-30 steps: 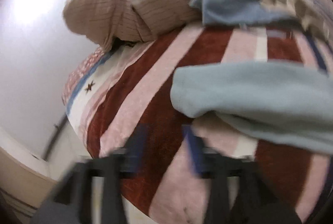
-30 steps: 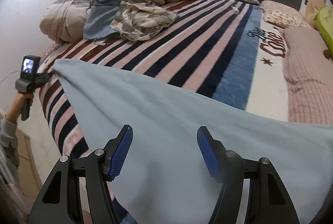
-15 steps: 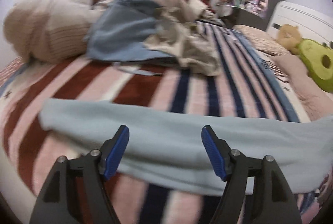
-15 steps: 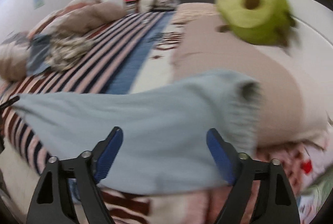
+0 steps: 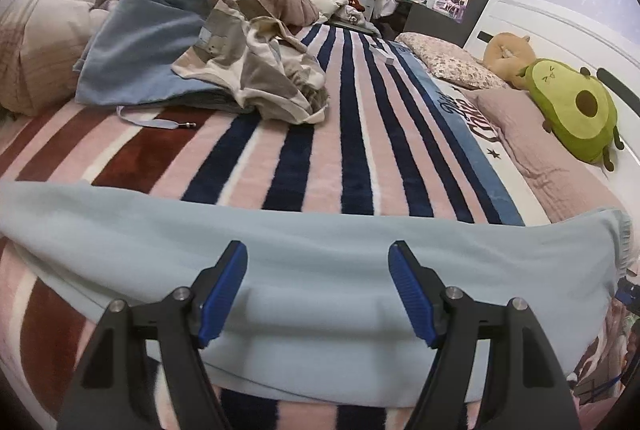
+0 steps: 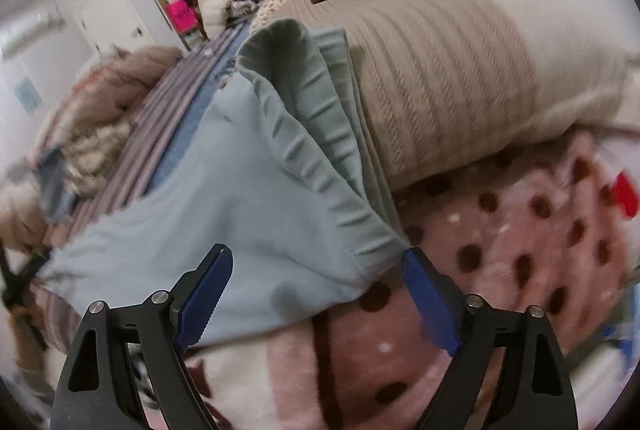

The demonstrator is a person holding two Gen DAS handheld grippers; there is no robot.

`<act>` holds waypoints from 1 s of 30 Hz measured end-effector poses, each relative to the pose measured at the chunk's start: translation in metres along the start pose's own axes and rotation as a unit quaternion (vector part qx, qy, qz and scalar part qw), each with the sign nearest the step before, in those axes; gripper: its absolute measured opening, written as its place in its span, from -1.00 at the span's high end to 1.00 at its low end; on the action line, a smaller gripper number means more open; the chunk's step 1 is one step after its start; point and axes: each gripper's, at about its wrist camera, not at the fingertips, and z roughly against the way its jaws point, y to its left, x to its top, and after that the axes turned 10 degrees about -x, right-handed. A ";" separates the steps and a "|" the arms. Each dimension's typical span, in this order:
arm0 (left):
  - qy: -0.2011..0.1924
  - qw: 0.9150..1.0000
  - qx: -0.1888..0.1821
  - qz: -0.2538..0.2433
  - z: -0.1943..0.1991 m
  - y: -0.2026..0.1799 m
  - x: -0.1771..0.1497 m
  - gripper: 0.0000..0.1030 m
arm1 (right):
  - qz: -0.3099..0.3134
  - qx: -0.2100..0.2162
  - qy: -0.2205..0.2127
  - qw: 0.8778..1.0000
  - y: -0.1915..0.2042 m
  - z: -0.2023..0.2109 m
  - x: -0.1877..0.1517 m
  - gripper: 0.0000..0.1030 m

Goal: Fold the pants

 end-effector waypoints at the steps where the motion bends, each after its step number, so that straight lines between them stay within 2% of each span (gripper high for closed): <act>1: 0.002 1.000 0.002 -0.001 0.000 0.000 -0.001 -0.35 | -0.011 0.015 -0.002 1.000 -0.004 -0.003 0.000 -0.68; 2: 0.003 1.000 0.003 -0.002 0.000 -0.001 -0.001 -0.35 | -0.017 0.019 -0.002 1.000 -0.007 -0.006 0.001 -0.68; 5: 0.003 1.000 0.013 -0.008 0.002 -0.002 -0.004 -0.35 | -0.048 -0.009 0.007 0.999 -0.018 -0.014 -0.004 -0.68; 8: 0.006 1.000 0.018 -0.002 0.001 0.002 -0.004 -0.36 | -0.071 0.032 -0.004 0.997 -0.024 -0.018 -0.011 -0.69; 11: 0.007 1.000 0.019 0.004 0.001 0.004 -0.002 -0.36 | -0.076 0.070 -0.018 0.994 -0.018 -0.019 -0.008 -0.55; 13: 0.003 1.000 0.023 0.001 0.003 0.004 -0.002 -0.36 | -0.068 0.068 -0.028 0.995 -0.011 -0.017 -0.005 0.26; 16: -0.002 1.000 0.027 -0.003 0.005 0.004 -0.002 -0.36 | -0.057 0.062 -0.033 0.996 0.000 -0.011 -0.007 0.64; 24: -0.025 0.999 0.031 0.009 0.022 0.021 -0.002 -0.36 | 0.004 0.075 -0.100 0.992 0.051 0.028 0.008 0.73; 30: -0.042 0.998 0.035 0.025 0.048 0.049 -0.008 -0.36 | 0.077 0.114 -0.121 0.983 0.131 0.040 0.035 0.74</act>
